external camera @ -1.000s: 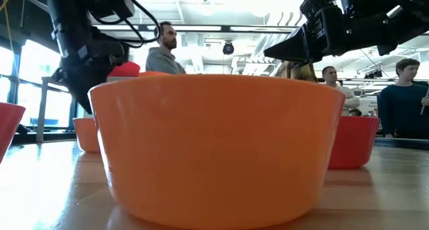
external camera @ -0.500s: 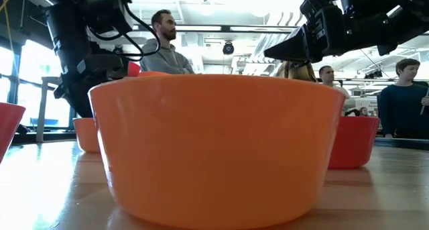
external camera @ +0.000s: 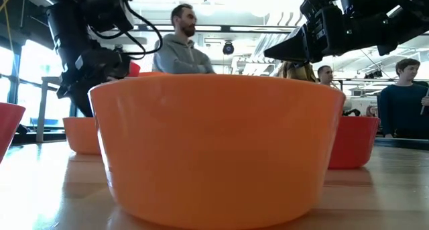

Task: Pick & Place Mini bowls
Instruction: Stack the orange bowl on top of the orange bowl on the shelf

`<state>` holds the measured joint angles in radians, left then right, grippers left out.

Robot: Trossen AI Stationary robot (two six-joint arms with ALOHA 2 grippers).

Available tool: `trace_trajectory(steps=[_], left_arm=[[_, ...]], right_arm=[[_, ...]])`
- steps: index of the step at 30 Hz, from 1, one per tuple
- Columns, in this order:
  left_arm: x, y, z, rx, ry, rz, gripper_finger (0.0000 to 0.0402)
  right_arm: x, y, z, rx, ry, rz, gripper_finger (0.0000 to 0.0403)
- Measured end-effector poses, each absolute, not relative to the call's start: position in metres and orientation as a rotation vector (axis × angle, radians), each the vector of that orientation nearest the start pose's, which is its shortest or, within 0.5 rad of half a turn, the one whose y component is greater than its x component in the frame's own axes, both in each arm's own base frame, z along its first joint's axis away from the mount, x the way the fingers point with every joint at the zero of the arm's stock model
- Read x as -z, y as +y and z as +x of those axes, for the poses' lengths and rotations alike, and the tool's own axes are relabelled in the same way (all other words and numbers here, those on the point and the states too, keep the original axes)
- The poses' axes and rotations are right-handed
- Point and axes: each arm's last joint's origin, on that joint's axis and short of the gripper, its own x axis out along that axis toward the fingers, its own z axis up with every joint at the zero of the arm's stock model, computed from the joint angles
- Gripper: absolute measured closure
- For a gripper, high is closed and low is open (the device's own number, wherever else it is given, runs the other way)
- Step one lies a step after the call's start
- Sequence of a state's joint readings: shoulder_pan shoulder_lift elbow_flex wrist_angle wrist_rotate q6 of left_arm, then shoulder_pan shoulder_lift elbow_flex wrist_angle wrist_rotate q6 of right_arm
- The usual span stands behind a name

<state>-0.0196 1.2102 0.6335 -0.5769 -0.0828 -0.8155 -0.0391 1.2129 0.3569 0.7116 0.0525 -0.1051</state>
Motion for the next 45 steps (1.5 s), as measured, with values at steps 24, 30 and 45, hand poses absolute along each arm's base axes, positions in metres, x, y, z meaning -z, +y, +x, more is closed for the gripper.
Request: trace_trajectory(steps=[24, 30, 45], left_arm=[[-0.343, 0.006, 0.225, -0.408, 0.784, -0.535, 0.0399], [-0.392, 0.035, 0.204, -0.512, 0.744, -0.544, 0.0399], [-0.444, 0.162, 0.163, -0.712, 0.670, -0.619, 0.0399]], right_arm=[[-0.190, -0.010, 0.229, 0.082, 0.161, -0.113, 0.0403], [-0.190, -0.010, 0.229, 0.082, 0.161, -0.113, 0.0403], [-0.191, -0.010, 0.229, 0.083, 0.154, -0.113, 0.0402]])
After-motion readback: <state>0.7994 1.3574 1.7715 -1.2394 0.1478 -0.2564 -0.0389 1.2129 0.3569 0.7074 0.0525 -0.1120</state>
